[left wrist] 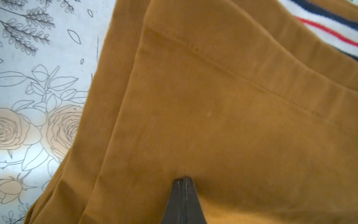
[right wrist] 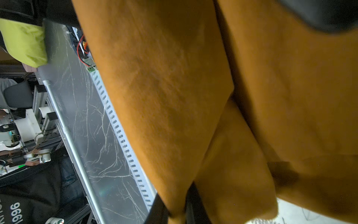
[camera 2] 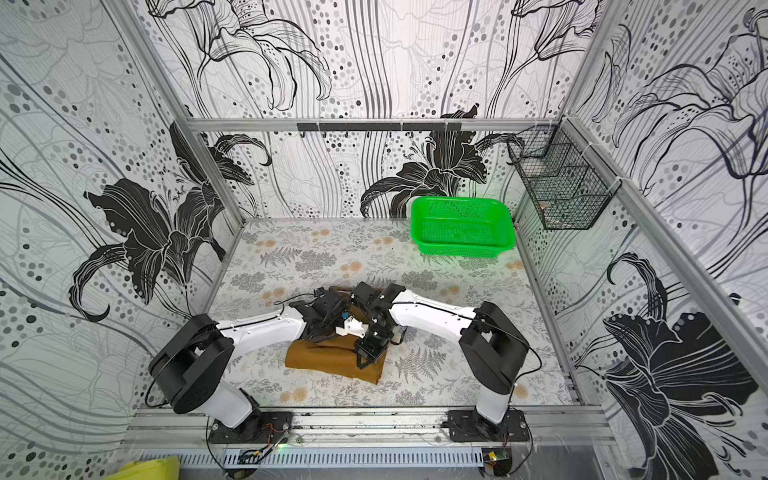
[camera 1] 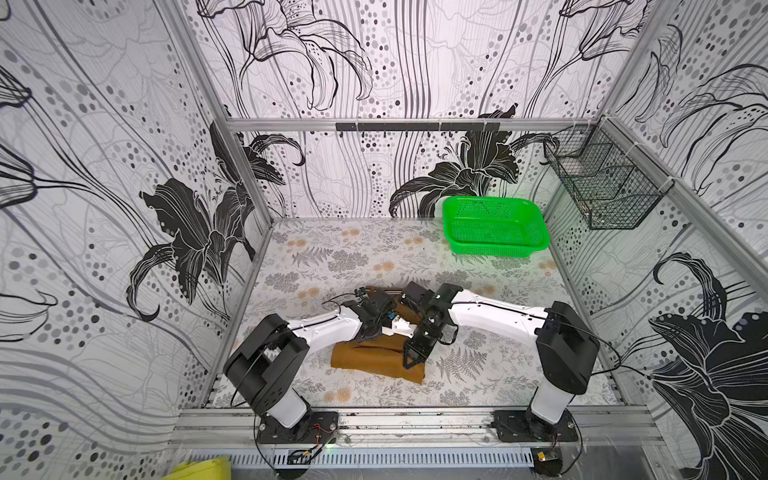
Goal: Roll up the long pants
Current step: Roll the long pant at the center of the board.
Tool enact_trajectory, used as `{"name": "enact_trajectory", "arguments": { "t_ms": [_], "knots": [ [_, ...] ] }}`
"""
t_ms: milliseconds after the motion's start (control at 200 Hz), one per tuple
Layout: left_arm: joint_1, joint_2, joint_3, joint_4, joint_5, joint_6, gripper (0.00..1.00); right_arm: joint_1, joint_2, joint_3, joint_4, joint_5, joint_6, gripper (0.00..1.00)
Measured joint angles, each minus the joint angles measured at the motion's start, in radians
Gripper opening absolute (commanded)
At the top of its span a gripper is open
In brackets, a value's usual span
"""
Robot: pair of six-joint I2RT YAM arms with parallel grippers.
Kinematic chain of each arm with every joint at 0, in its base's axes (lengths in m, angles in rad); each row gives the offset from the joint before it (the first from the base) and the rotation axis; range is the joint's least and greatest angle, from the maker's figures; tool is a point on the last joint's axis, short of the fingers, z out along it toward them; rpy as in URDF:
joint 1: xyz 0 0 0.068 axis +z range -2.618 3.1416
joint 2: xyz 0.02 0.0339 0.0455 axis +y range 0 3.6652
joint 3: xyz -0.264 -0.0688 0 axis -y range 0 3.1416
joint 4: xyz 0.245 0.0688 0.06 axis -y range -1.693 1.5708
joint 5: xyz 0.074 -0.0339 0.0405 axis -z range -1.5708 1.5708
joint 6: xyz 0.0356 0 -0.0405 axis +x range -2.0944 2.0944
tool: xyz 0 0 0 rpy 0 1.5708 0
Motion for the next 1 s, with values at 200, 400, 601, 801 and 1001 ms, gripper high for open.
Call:
{"name": "enact_trajectory", "arguments": {
  "t_ms": [200, 400, 601, 801, 1001],
  "knots": [
    [0.0, 0.0, 0.0, 0.001, 0.002, 0.0, 0.0, -0.034, 0.029, 0.013, -0.005, -0.015, -0.032, 0.0],
    [0.008, 0.0, 0.001, 0.001, 0.016, 0.0, 0.0, -0.059, 0.063, 0.042, -0.027, -0.025, -0.1, 0.0],
    [0.019, 0.003, 0.007, -0.001, 0.026, 0.0, 0.0, -0.081, 0.103, 0.077, -0.045, -0.024, -0.173, 0.0],
    [0.023, 0.005, 0.014, -0.01, 0.029, -0.003, 0.0, -0.091, 0.128, 0.086, -0.043, -0.025, -0.221, 0.0],
    [0.029, 0.065, 0.1, -0.092, -0.019, -0.003, 0.0, -0.12, 0.124, 0.057, 0.014, -0.049, -0.22, 0.0]
  ]
}}
